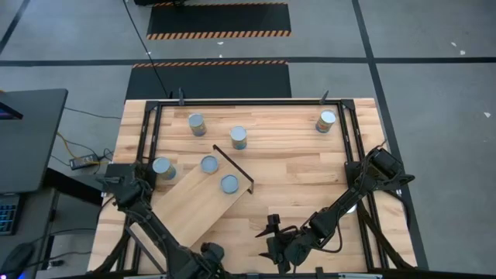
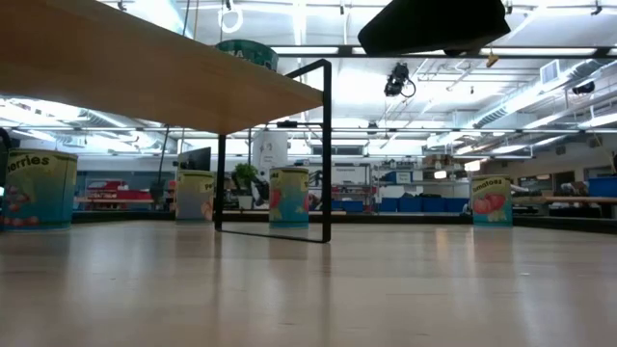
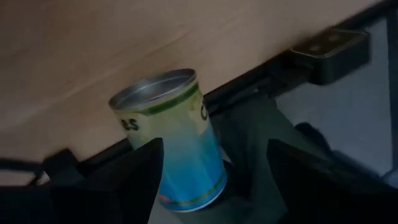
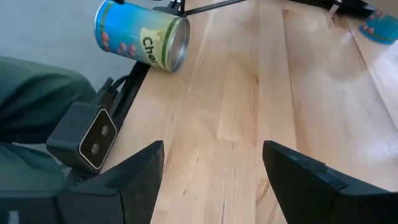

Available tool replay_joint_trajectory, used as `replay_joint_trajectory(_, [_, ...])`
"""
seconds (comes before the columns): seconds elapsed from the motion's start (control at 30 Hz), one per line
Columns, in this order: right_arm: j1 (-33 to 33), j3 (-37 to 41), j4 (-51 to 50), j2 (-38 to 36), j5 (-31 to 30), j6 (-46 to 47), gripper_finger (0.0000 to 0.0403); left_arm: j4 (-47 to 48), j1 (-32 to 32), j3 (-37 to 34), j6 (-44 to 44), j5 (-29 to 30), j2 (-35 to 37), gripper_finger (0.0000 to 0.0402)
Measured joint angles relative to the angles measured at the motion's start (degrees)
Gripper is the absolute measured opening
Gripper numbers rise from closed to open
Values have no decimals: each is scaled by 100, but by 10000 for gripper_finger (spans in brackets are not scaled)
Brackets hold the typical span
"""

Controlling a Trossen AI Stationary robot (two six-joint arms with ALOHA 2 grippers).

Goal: Pick and place cans onto a shelf
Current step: Put the right canned cherries on the shelf

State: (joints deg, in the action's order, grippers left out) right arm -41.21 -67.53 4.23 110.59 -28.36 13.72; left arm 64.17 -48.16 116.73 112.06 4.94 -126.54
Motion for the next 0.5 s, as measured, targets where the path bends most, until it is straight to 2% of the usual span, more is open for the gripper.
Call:
replay_joint_trajectory(0.27, [2, 0, 10, -1, 64, -531, 279, 3, -17, 0, 1152, -105, -42, 280])
replay_joint_trajectory(0.5, [2, 0, -13, 0, 151, -1111, 279, -557, -172, 16, 1942, -141, -45, 255])
